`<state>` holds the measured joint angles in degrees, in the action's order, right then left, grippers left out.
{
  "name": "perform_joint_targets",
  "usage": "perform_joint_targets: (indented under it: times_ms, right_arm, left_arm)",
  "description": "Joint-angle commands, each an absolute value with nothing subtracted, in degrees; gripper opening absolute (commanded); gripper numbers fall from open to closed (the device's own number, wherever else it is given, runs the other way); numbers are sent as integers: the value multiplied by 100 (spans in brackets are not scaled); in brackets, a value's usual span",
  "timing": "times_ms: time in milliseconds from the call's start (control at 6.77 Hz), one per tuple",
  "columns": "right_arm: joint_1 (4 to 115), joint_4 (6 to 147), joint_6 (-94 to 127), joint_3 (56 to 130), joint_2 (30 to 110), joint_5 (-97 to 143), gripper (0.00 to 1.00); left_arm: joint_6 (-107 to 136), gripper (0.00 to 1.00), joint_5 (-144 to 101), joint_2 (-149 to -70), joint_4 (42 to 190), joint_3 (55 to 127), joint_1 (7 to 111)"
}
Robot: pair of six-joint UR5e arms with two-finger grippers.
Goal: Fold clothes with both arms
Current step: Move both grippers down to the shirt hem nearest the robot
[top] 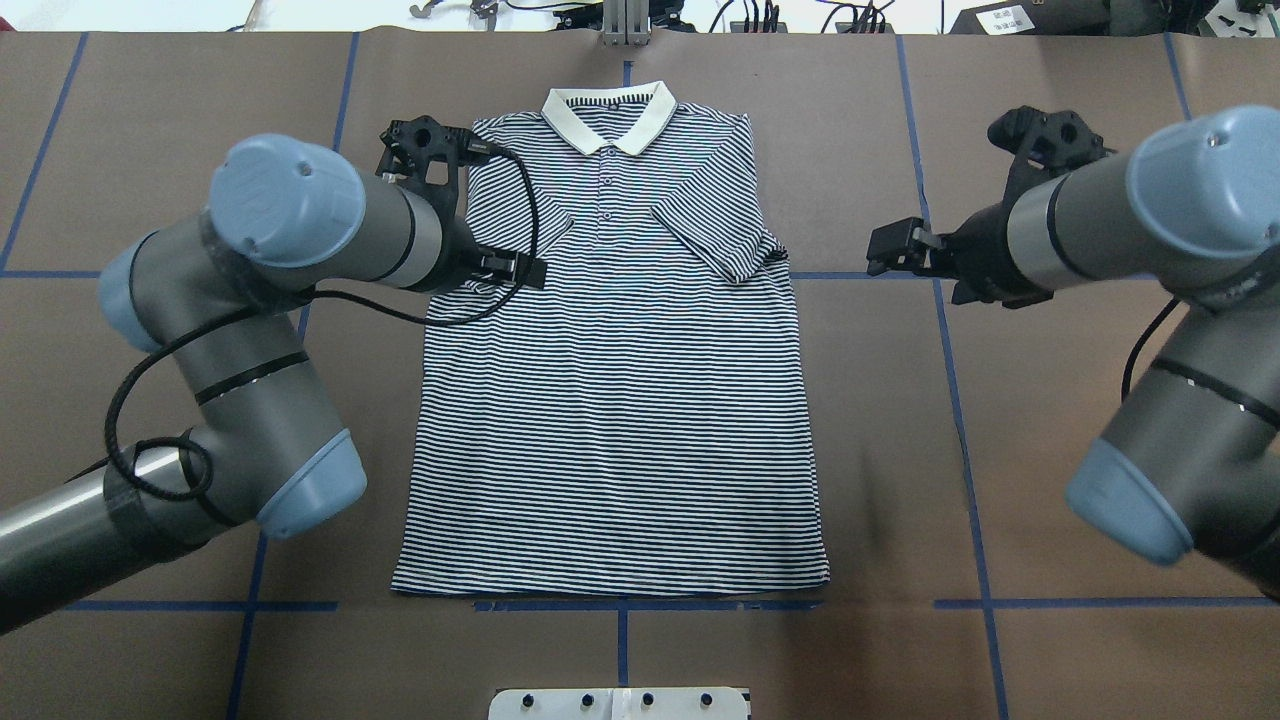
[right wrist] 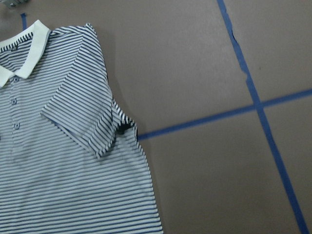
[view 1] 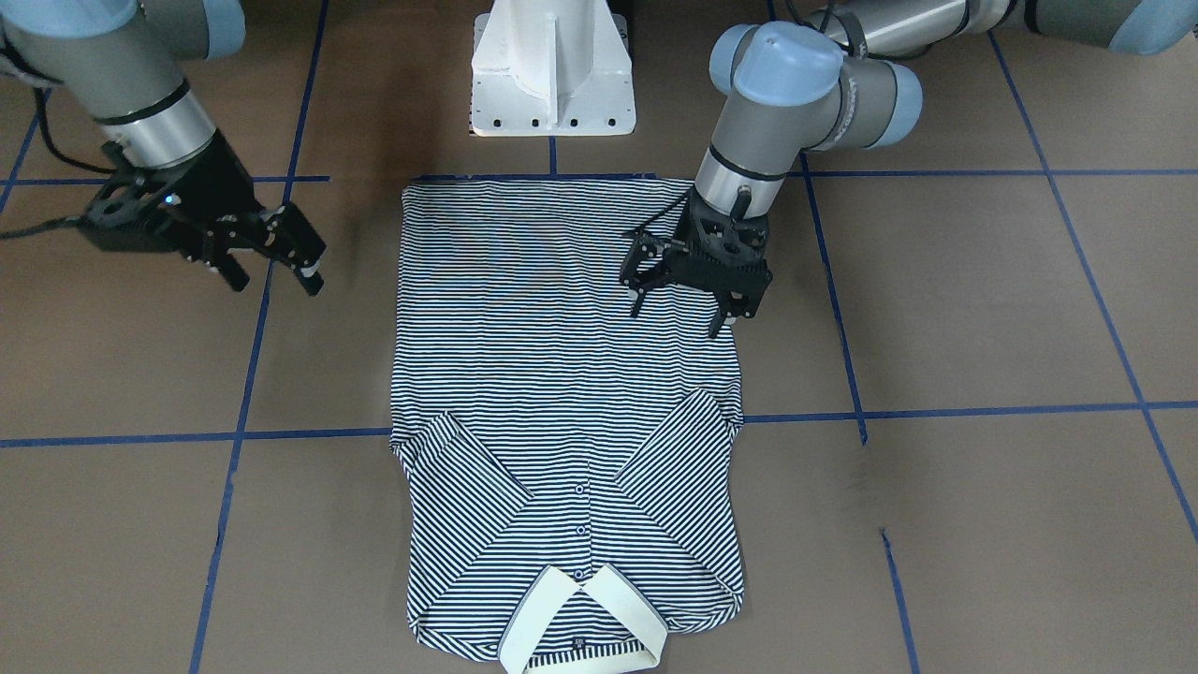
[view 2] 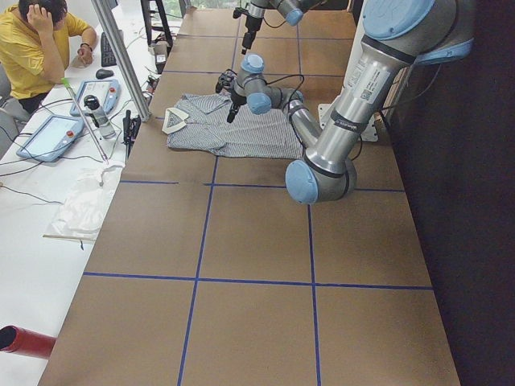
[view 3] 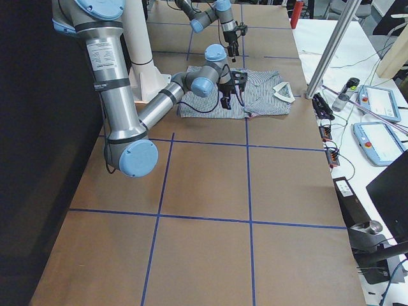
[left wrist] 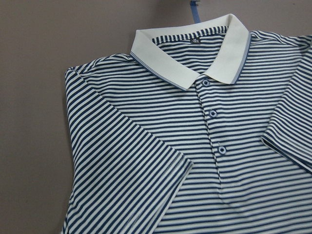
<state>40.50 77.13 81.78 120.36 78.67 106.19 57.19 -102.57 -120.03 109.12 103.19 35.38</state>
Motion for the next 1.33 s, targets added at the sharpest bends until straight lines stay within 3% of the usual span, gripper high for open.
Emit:
perform_joint_targets:
  times_ms: [0, 296, 591, 1182]
  right_arm:
    - [2434, 7778, 9608, 12812, 8505, 9315, 99]
    - [1524, 7778, 10342, 13025, 8683, 8633, 91]
    - [1407, 7787, 10380, 13025, 8692, 8525, 91]
    - [1292, 7787, 10389, 13025, 8736, 8411, 92]
  left_arm:
    - [6637, 100, -10074, -11253, 10933, 11072, 2834]
    - [7703, 100, -9598, -10805, 10951, 11232, 2103]
    - [8330, 78, -9194, -10111, 10942, 11521, 1566]
    - [8411, 75, -9053, -9730, 10934, 11531, 1267]
